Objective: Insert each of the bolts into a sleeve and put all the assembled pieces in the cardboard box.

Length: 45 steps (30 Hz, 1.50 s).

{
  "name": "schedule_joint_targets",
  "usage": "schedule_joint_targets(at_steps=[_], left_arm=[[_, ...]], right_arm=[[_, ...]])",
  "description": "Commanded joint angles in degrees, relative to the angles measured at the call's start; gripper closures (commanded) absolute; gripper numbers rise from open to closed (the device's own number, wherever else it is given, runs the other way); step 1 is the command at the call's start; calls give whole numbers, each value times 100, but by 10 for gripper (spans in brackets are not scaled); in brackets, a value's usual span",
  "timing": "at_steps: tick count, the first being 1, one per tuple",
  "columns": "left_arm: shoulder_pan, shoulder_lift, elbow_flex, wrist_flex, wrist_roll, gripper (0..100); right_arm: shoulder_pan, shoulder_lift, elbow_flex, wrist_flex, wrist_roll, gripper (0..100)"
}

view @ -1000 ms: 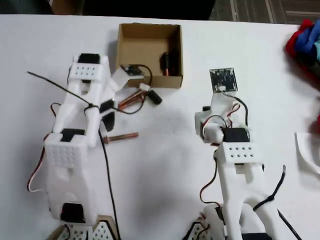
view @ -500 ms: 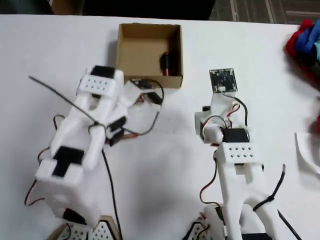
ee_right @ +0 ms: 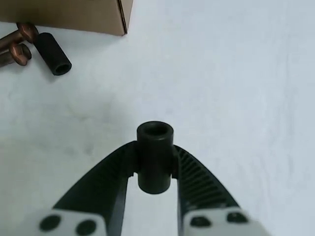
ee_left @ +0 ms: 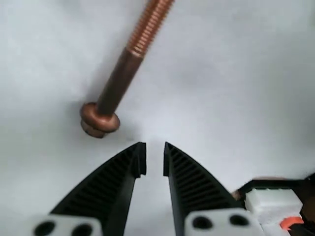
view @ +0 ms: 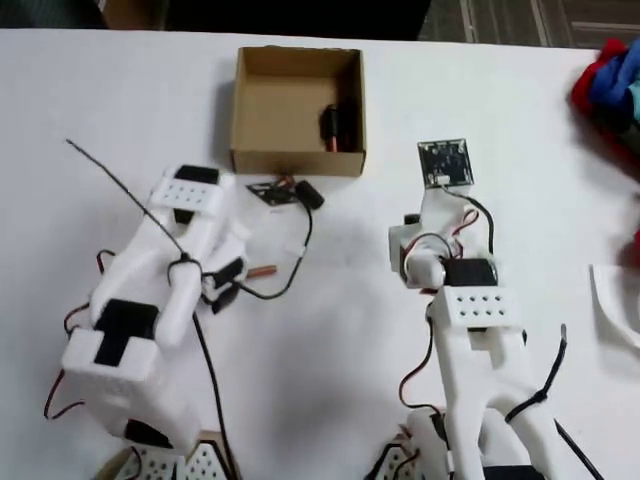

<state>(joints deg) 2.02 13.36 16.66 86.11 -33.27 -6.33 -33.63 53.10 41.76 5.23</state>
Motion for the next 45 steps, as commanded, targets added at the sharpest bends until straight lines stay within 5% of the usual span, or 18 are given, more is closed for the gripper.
schedule_joint_targets(at_steps=[1, 16, 26, 35, 39, 45], left_arm=[[-26, 79, -13, -325, 202, 918], [-70, 97, -66, -1407, 1565, 918], [-18, 141, -1640, -404, 1653, 917], [26, 123, -1886, 176, 4343, 917], [299, 141, -1877, 923, 4615, 919], [387, 149, -1842, 624, 5020, 919]], right_arm=[[13, -4, -44, -110, -9, 978], [-198, -4, 9, -110, -9, 978], [-286, -4, 35, -110, -9, 978], [-286, -4, 35, -119, -9, 978], [-286, -4, 35, -119, -9, 978], [-286, -4, 44, -119, -9, 978]])
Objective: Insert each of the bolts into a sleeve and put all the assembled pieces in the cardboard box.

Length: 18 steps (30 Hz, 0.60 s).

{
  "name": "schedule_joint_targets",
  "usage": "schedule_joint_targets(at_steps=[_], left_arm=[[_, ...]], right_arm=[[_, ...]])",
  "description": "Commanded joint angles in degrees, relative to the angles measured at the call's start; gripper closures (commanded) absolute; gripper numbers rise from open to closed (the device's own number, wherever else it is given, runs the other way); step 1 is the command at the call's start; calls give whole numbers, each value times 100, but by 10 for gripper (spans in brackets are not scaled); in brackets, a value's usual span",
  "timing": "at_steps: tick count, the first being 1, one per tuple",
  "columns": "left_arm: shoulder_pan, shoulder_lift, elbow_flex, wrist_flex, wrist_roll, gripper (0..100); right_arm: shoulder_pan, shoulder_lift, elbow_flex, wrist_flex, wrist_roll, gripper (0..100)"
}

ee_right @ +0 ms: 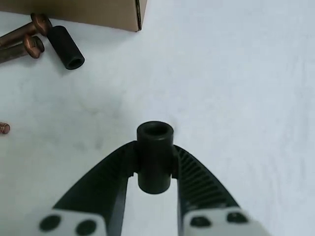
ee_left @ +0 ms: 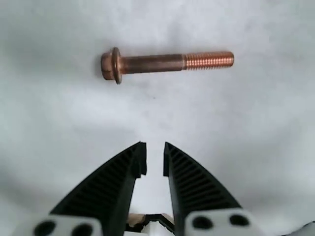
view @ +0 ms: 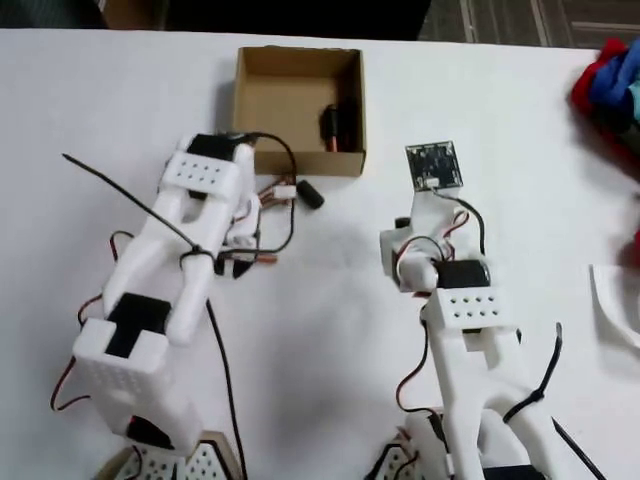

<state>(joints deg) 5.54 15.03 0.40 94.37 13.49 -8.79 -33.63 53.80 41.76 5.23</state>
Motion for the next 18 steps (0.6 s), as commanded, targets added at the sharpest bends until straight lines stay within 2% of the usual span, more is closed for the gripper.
schedule_joint_targets(at_steps=[1, 5, 12, 18], left_arm=[[26, -9, -207, -308, 598, 918], [70, 334, -259, -475, 1160, 918], [35, 1319, -330, -484, 1178, 919], [-360, 1749, -1182, -448, 1178, 919]], right_arm=[[-40, -4, -26, -119, -9, 978], [-40, -4, -26, -119, -9, 978], [-22, -4, -26, -119, -9, 978], [-31, -4, -26, -119, -9, 978]])
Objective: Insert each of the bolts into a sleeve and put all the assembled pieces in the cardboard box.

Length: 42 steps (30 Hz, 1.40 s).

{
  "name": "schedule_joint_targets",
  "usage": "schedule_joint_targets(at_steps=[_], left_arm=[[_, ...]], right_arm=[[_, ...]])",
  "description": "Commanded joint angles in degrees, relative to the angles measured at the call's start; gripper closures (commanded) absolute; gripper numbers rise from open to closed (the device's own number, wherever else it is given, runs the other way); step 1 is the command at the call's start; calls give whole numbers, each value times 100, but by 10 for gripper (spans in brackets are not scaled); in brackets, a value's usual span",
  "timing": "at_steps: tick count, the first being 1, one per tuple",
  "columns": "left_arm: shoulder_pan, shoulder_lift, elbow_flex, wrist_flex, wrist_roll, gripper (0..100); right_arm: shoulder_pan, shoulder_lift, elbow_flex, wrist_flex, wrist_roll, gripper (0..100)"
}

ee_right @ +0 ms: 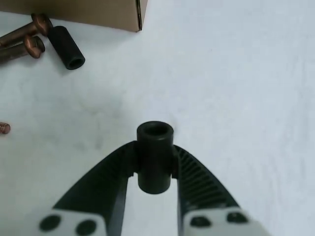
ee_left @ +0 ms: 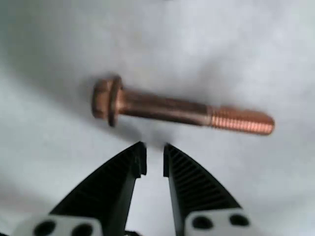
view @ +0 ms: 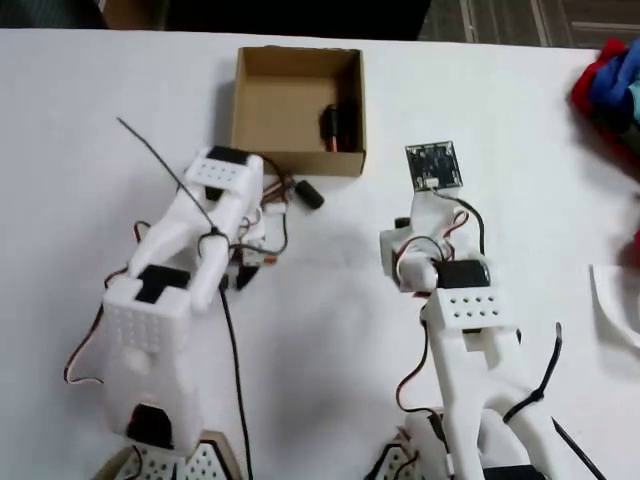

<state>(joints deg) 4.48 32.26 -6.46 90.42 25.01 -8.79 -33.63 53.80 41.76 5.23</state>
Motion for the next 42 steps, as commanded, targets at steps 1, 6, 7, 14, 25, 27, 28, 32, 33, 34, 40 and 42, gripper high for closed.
schedule_joint_targets(at_steps=[1, 6, 7, 14, 25, 27, 28, 32, 33, 34, 40, 42], left_arm=[[-325, 53, -629, -53, 26, 919], [-571, 202, -1226, -62, 26, 918], [-580, 237, -1323, -62, 26, 918], [-519, 334, -1824, -62, 26, 918], [-167, 343, -1798, -35, 35, 917], [-123, 343, -1833, 79, 132, 916], [-88, 334, -1833, 114, 246, 915], [-62, 273, -1956, 308, 519, 852], [-62, 281, -2079, 475, 563, 836], [-53, 290, -2193, 642, 589, 824], [-62, 325, -2422, 1178, 580, 815], [-53, 352, -2237, 1090, 598, 815]], right_arm=[[-31, -4, -26, -119, -9, 978], [-31, -4, -26, -119, -9, 978], [-31, -4, -26, -119, -9, 978], [-31, -4, -26, -119, -9, 978], [-31, -4, -26, -119, -9, 978], [-31, -4, -26, -119, -9, 978], [-31, -4, -26, -119, -9, 978], [-31, -4, -26, -119, -9, 978], [-31, -4, -26, -119, -9, 978], [-31, -4, -26, -119, -9, 978], [-31, -4, -26, -119, -9, 978], [-31, -4, -26, -119, -9, 978]])
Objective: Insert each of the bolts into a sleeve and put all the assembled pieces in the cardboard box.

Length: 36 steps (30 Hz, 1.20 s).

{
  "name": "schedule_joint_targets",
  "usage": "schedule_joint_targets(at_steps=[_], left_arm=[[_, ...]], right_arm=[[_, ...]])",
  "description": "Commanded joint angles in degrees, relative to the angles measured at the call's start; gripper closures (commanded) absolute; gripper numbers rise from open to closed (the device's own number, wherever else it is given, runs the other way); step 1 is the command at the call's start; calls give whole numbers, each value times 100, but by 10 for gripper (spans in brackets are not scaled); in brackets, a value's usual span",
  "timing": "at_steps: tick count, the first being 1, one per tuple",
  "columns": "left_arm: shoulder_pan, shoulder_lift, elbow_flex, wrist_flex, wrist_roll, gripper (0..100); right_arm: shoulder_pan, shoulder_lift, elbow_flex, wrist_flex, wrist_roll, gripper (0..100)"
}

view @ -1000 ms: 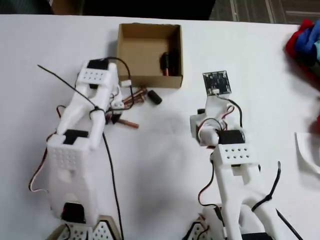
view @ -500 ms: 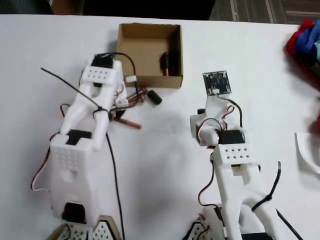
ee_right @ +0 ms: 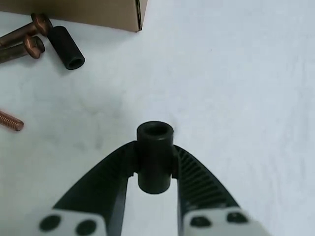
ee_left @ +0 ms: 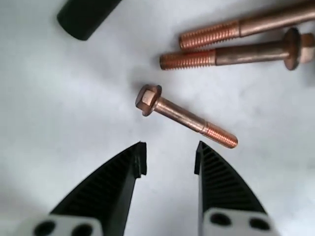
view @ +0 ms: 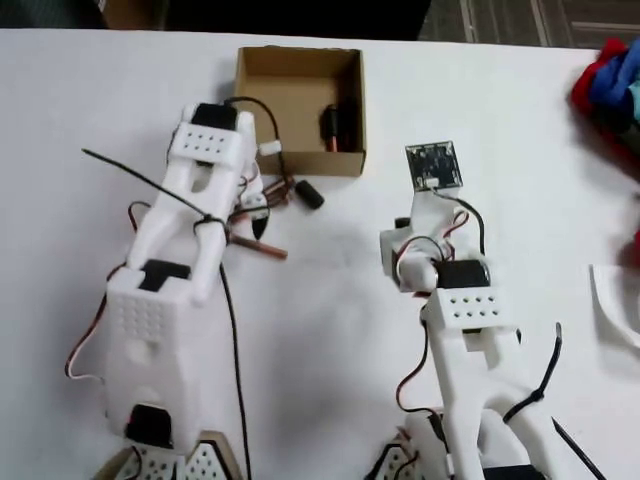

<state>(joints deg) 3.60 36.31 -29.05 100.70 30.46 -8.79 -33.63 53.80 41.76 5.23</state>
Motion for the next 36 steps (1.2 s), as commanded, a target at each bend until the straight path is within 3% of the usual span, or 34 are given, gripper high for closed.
schedule_joint_targets(at_steps=[1, 11, 21, 30, 34, 36], left_arm=[[44, -53, 119, -18, 97, 815], [176, -44, 303, -492, 1204, 813], [185, 1169, 180, -624, 1231, 812], [176, 1574, -1147, -53, 1187, 828], [211, 1820, -1473, -35, -70, 976], [220, 1846, -1543, 88, -659, 962]], right_arm=[[-31, -4, -26, -119, -9, 978], [-31, -4, -26, -119, -9, 978], [-31, -4, -26, -119, -9, 978], [-31, -4, -26, -119, -9, 978], [-31, -4, -26, -119, -9, 978], [-22, -4, -26, -119, 0, 978]])
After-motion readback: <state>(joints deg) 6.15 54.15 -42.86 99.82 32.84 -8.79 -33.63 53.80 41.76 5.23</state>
